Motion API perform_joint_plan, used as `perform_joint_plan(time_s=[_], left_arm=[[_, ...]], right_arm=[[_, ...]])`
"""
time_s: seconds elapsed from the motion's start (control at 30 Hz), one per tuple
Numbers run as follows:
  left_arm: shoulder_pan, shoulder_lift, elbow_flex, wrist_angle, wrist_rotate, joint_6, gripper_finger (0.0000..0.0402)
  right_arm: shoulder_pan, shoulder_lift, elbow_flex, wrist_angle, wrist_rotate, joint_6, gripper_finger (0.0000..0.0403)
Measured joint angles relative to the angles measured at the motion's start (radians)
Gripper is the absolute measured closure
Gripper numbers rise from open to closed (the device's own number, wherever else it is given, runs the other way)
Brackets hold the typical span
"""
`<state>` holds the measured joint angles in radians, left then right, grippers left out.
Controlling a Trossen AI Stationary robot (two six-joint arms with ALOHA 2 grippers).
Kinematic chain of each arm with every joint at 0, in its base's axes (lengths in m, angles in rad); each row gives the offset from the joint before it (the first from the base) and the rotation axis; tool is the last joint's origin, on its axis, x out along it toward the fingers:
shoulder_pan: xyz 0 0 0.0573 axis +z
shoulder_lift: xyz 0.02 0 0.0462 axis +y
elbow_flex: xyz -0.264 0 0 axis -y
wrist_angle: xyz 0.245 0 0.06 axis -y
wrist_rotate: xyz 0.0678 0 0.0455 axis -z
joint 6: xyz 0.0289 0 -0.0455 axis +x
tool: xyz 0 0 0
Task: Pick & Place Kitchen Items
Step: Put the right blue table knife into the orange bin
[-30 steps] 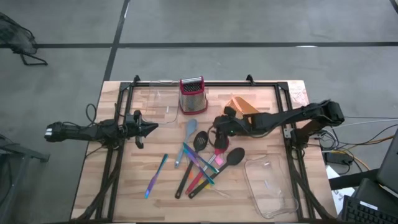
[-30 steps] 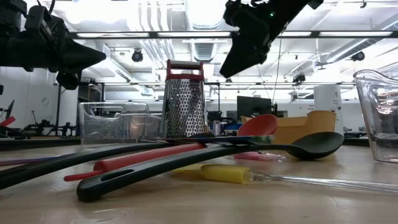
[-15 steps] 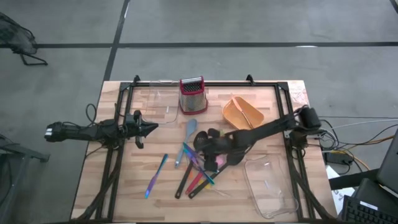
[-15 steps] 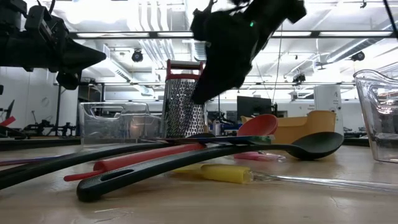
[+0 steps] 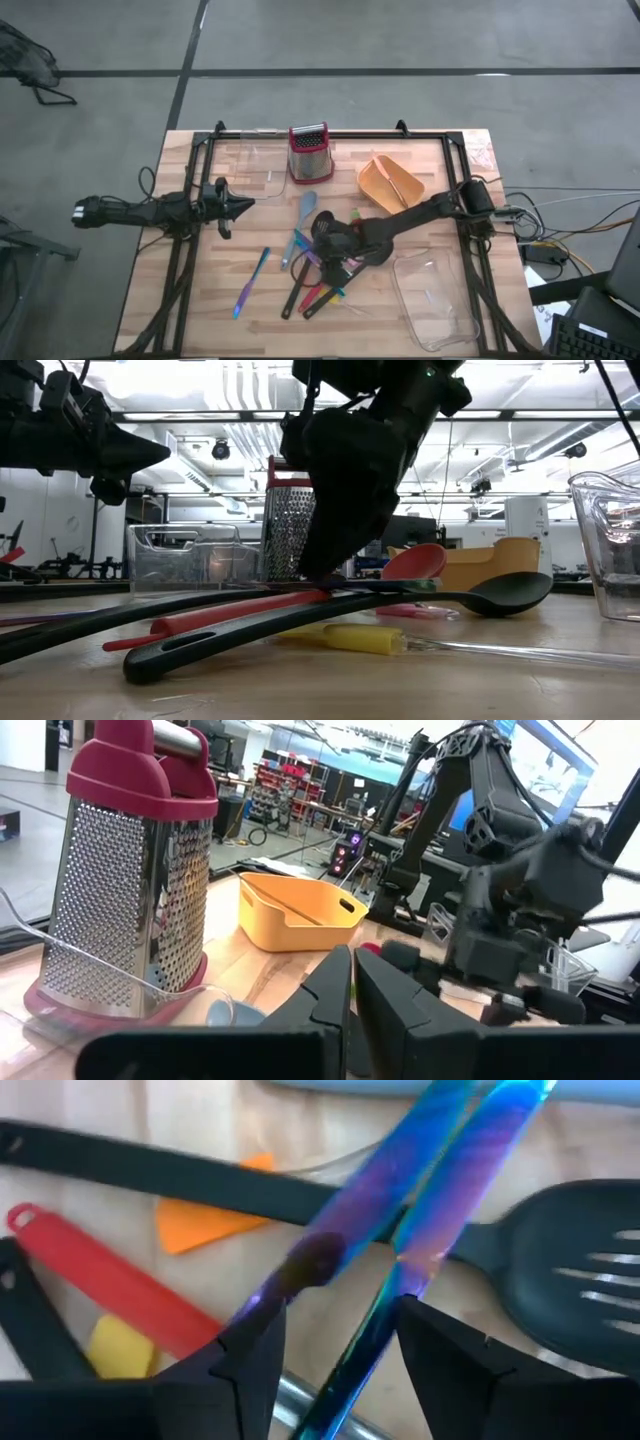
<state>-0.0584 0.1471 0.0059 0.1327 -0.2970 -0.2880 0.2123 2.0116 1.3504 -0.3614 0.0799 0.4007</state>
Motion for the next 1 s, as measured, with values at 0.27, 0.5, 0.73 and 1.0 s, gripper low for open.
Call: perform_joint_plan(time_s=[0.27,0.5,0.73,1.0], left_arm=[[0.0,0.0,0.0,-0.006,0.0,0.0,0.0379],[0.0,0.0,0.0,-0.009,0.0,0.0,0.0381],[0.0,0.0,0.0,-0.01,0.0,0.0,0.0378],[0.0,0.0,0.0,-0.01,0.0,0.0,0.0379]], right_arm=[[0.0,-0.009,-0.015,-0.002,0.025,0.007,0.0209],[0.0,0.0,-0.036,-0.002,0.054,0.007,0.0229],[-0.001,0.0,-0.046,0.001,0.055,0.003,0.0251],[-0.001,0.002,-0.058,-0.001,0.054,0.001,0.0282]])
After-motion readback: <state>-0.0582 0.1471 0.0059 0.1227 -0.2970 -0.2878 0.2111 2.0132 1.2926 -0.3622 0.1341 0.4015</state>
